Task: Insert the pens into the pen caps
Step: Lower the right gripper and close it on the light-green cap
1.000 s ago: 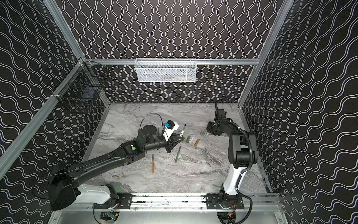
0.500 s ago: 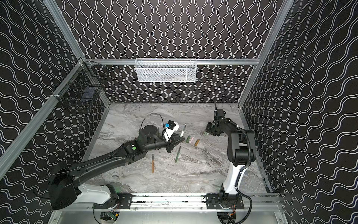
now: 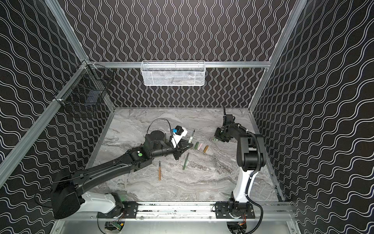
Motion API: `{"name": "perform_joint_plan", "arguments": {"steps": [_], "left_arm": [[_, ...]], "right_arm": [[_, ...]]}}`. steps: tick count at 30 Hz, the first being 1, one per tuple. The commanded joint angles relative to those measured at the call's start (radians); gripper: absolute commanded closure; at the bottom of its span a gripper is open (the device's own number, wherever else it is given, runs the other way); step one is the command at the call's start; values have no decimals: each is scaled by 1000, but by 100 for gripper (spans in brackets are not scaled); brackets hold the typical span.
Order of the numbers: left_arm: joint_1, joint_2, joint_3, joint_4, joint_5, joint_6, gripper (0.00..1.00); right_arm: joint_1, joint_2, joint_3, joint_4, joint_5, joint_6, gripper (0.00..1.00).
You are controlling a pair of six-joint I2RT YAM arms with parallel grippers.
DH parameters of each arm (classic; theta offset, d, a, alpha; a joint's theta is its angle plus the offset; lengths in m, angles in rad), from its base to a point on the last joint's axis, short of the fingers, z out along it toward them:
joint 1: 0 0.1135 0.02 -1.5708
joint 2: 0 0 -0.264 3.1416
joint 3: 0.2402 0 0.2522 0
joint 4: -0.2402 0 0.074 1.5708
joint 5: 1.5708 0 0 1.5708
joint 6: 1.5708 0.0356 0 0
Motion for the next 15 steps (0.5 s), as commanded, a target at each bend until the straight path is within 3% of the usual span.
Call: {"name": "perform_joint_plan", "arguments": {"steps": [1,15], "left_arm": [[-2,5,10,21,-1,1,100],[-3,4,11,18,1,0,100]], "right_arm": [[2,10,13,-12,-3,-5,72],[21,48,24,-21,41,3,74]]}}
